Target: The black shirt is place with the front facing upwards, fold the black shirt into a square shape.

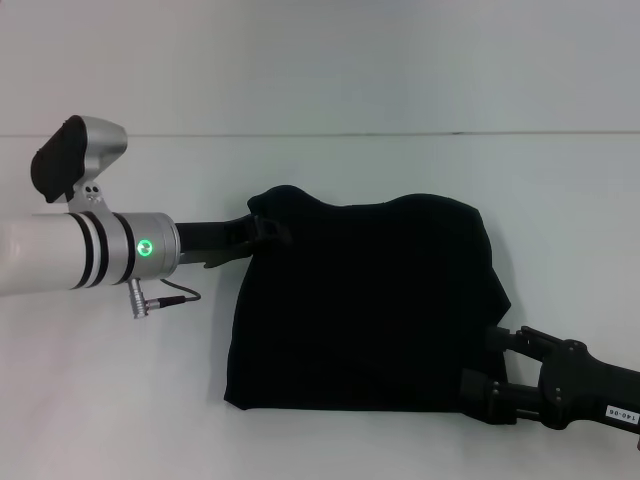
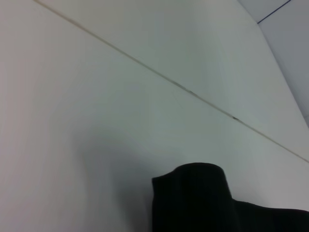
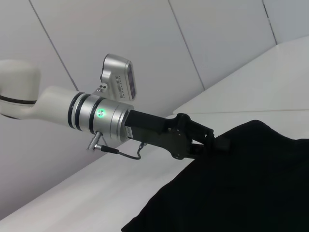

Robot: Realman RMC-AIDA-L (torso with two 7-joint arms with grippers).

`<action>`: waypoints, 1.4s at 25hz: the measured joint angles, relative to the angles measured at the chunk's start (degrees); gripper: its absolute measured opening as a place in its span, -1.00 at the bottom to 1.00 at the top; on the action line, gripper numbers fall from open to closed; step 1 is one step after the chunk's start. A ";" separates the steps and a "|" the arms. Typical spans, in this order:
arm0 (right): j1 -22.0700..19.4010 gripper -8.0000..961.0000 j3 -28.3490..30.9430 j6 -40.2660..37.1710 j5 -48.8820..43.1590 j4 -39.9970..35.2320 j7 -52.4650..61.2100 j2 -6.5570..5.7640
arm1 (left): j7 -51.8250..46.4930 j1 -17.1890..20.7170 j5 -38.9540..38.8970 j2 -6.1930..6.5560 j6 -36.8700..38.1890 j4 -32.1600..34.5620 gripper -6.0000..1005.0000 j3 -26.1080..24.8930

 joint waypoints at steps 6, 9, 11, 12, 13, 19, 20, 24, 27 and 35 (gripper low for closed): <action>0.39 0.96 0.00 -0.06 0.00 0.00 0.02 0.05 | 0.88 -0.19 -0.24 -0.02 -0.29 0.04 -0.54 -0.27; 0.54 0.96 0.07 -0.12 0.01 0.00 0.07 0.06 | 1.26 -0.69 -0.34 -0.21 -1.29 0.18 -0.77 -0.43; 0.60 0.96 0.26 -0.19 0.13 0.00 0.09 0.07 | 1.47 -1.17 -0.43 -0.41 -3.00 0.91 -0.84 -0.49; 0.63 0.96 0.34 -0.26 0.22 0.00 0.10 0.08 | 1.50 -1.42 -0.48 -0.47 -4.01 1.41 -0.84 -0.49; 0.67 0.96 0.38 -0.36 0.30 0.00 0.14 0.08 | 1.55 -1.67 -0.55 -0.50 -4.88 1.85 -0.84 -0.51; 1.14 0.96 0.63 -1.02 0.42 -0.02 0.44 0.01 | 1.61 -1.96 -1.15 0.36 -7.16 2.21 -0.84 -1.43; 1.25 0.96 0.73 -1.07 0.43 -0.06 0.46 0.01 | 1.49 -1.28 -1.59 0.50 -6.56 1.90 -0.84 -2.54; 1.42 0.96 1.81 -1.07 0.45 -0.54 0.51 0.09 | 1.63 2.55 -3.80 0.50 -2.80 1.18 -0.84 -7.33; 1.44 0.96 2.95 -0.92 0.45 -0.58 0.45 0.10 | 1.80 5.83 -7.10 -0.07 -0.13 1.01 -0.84 -9.69; 2.04 0.96 3.99 -0.10 0.45 -0.85 -0.19 0.09 | 7.28 7.73 -9.66 -0.65 2.94 0.99 -0.79 -9.39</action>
